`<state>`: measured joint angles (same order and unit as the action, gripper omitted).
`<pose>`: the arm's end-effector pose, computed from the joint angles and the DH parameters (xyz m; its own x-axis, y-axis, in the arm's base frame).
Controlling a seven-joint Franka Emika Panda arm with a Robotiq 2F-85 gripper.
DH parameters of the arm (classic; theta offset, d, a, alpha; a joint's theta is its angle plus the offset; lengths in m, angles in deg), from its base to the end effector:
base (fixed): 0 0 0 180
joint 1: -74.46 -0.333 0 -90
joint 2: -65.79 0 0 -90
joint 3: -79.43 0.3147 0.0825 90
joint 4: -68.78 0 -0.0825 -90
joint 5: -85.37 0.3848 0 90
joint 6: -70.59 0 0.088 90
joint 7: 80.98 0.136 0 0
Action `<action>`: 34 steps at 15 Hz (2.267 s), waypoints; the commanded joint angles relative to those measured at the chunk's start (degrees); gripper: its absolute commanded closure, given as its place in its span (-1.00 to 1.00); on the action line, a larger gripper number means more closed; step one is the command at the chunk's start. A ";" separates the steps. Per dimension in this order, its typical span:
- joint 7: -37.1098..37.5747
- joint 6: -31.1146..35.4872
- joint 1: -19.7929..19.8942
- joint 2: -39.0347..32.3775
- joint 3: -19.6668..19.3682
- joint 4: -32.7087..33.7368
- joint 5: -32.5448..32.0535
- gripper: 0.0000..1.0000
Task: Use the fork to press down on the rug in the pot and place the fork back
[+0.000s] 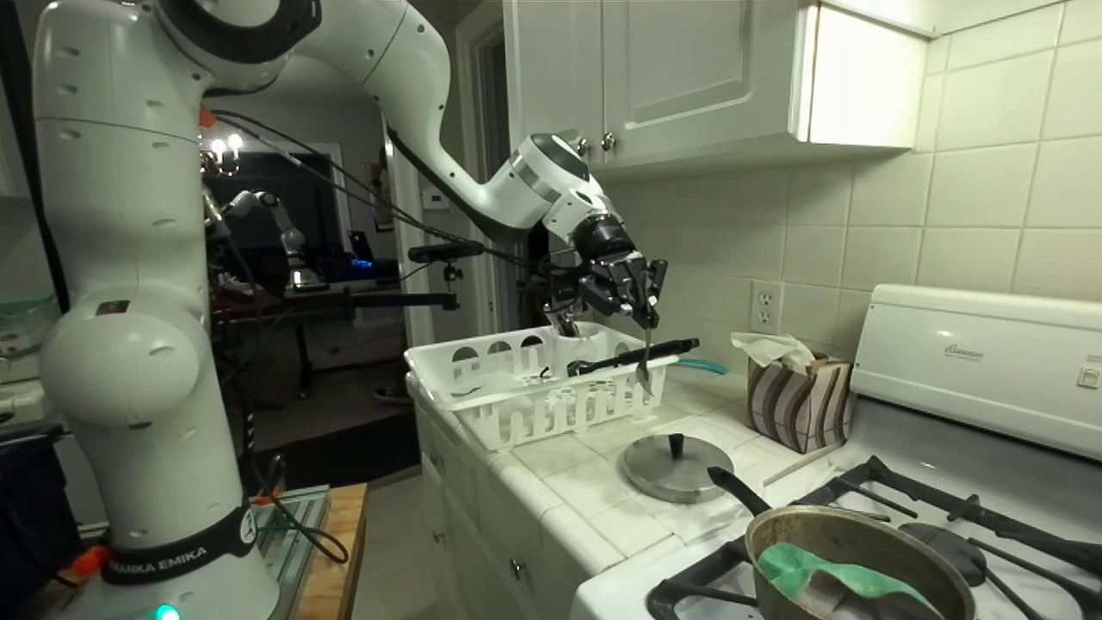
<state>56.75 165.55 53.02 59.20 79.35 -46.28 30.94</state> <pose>0.5357 0.0978 0.3890 -0.1739 -0.5439 0.8210 -0.9815 0.0275 -0.1896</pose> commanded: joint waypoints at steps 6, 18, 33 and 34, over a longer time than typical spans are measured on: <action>0.10 -10.53 6.33 7.16 7.57 -9.26 -1.26 0.96; -35.07 22.22 20.85 18.74 -2.73 -19.63 -15.53 0.96; -27.66 32.00 24.38 11.51 -4.51 -14.95 -28.22 0.96; -26.73 35.26 24.74 10.64 -5.00 -14.41 -29.13 0.96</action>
<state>26.75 193.72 76.53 72.86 75.44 -63.03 6.30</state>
